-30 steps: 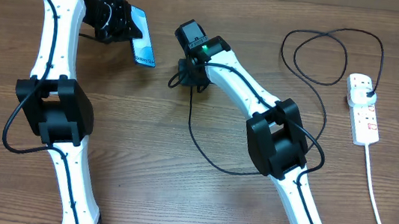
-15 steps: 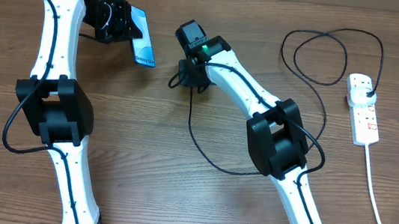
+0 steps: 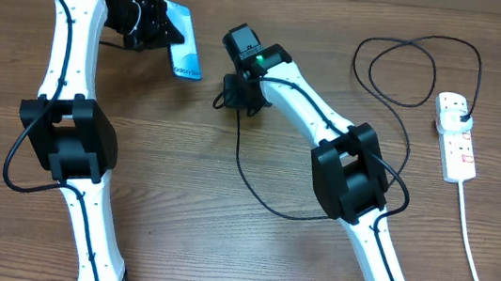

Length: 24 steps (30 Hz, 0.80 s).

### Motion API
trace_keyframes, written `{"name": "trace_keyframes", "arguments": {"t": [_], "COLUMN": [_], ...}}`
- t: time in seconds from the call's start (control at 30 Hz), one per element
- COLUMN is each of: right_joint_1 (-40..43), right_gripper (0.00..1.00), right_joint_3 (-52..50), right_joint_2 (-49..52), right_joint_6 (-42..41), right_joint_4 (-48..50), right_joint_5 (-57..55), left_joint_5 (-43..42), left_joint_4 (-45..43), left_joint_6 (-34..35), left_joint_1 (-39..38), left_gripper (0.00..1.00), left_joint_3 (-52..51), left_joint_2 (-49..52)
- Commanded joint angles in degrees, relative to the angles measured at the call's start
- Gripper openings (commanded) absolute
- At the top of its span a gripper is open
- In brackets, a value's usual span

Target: Plug charger to phone and switch on socket

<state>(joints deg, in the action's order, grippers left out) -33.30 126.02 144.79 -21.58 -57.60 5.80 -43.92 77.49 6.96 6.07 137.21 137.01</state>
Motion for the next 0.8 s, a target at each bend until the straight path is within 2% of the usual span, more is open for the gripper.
{"name": "trace_keyframes", "arguments": {"t": [0.0,0.1,0.27,0.4,0.5,0.6,0.67,0.77], "right_joint_1": [3.3,5.8,12.0,14.2,14.3,13.6,13.5,13.4], "right_gripper": [0.04,0.04,0.04,0.04,0.04,0.04,0.04,0.04], "right_joint_3": [2.4,2.4,2.4,2.4,2.4,2.3,2.3,2.3], "right_joint_2": [-6.4,-11.4,-19.1,-20.6,-20.6,-20.6,-20.6,-20.6], "right_joint_6": [4.4,6.4,13.3,16.2,18.1,20.6,16.7,4.5], "right_joint_4": [0.3,-0.3,-4.3,-8.4,-11.7,-13.5,-13.0,-13.0], "right_joint_5": [11.0,18.1,38.6,45.9,46.2,45.6,39.2,21.3], "left_joint_5": [-16.4,-24.3,-38.8,-46.6,-46.6,-46.6,-46.6,-45.2], "left_joint_4": [-2.0,-4.8,-12.0,-18.8,-22.6,-24.5,-24.4,-24.4], "left_joint_6": [-7.4,-8.7,-8.7,-3.9,1.0,2.9,2.9,2.9], "left_joint_1": [0.4,0.4,0.4,0.4,0.4,0.4,0.4,0.4], "left_gripper": [0.04,0.04,0.04,0.04,0.04,0.04,0.04,0.04], "left_joint_3": [0.9,0.9,0.9,0.9,0.9,0.9,0.9,0.9], "left_joint_2": [-2.4,-2.4,-2.4,-2.4,-2.4,-2.4,-2.4,-2.4]}}
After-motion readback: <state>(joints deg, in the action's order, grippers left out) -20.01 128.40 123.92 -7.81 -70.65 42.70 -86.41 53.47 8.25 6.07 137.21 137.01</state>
